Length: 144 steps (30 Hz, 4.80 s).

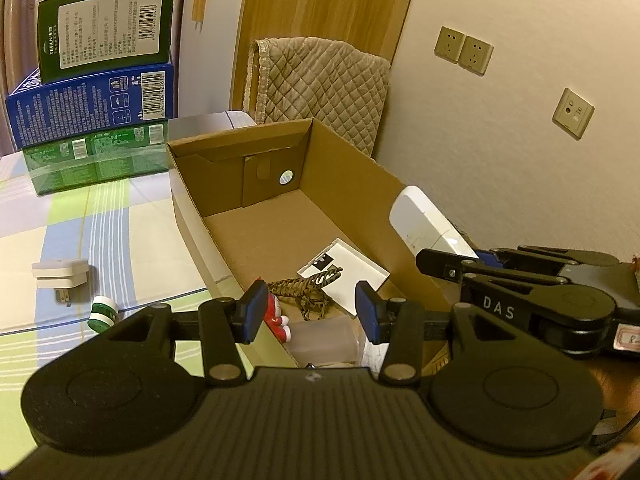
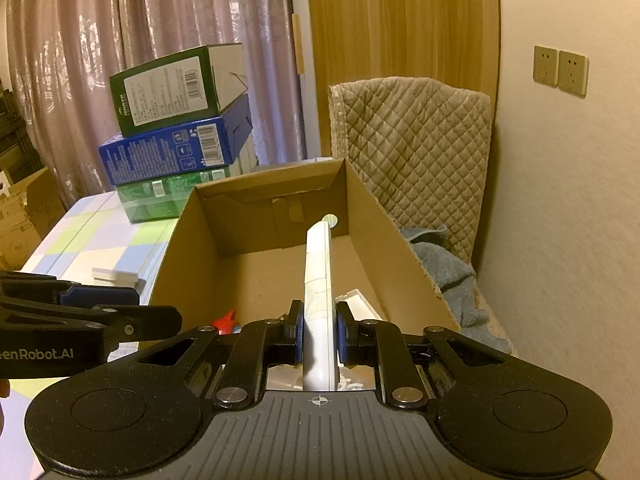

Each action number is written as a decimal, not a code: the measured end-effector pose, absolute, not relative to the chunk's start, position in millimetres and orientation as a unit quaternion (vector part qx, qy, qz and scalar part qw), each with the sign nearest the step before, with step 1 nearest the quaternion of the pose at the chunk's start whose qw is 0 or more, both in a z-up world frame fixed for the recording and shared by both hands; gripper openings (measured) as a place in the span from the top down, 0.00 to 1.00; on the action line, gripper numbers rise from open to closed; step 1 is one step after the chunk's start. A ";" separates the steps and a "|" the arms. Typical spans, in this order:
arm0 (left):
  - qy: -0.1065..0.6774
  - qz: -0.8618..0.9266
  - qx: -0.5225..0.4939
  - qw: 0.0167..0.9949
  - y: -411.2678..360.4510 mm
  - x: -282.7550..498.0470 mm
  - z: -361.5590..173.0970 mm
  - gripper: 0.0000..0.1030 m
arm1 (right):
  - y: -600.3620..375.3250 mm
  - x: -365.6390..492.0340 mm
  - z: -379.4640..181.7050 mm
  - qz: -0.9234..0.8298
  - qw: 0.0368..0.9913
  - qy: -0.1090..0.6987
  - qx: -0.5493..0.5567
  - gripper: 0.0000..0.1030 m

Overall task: Organize rigid objects
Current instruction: 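Open the left tool to drop the red toy while the right tool releases the remote, then withdraw both tools from the box toward the plug adapter and green roll, then grasp the green-and-white roll with the right tool while the left tool grasps the white plug adapter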

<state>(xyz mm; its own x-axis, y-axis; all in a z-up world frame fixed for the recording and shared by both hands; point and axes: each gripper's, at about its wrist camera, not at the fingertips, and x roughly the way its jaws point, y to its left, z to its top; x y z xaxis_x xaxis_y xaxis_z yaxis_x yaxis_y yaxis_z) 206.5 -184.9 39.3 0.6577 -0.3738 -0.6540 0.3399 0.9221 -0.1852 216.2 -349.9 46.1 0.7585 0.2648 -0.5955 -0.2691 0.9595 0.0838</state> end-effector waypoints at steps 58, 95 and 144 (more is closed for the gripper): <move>0.335 -0.025 -0.055 0.940 34.3 71.5 48.9 0.30 | -220.6 81.8 69.6 0.254 0.918 0.303 0.003 0.35; 0.313 -0.015 -0.025 0.949 89.4 206.4 -54.4 0.12 | -120.3 205.1 -47.8 0.268 0.904 0.330 -0.045 0.30; 0.313 -0.105 0.012 0.944 31.6 312.8 -97.9 0.22 | -128.3 281.8 -90.8 0.191 0.930 0.313 -0.017 0.74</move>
<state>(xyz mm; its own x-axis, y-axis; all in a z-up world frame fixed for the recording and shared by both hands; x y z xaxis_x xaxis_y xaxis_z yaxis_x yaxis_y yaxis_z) 312.8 31.6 -97.9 0.7818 -0.1905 -0.5937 0.2053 0.9777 -0.0433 281.8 -128.3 -90.8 0.7308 0.3450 -0.5890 -0.3661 0.9264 0.0884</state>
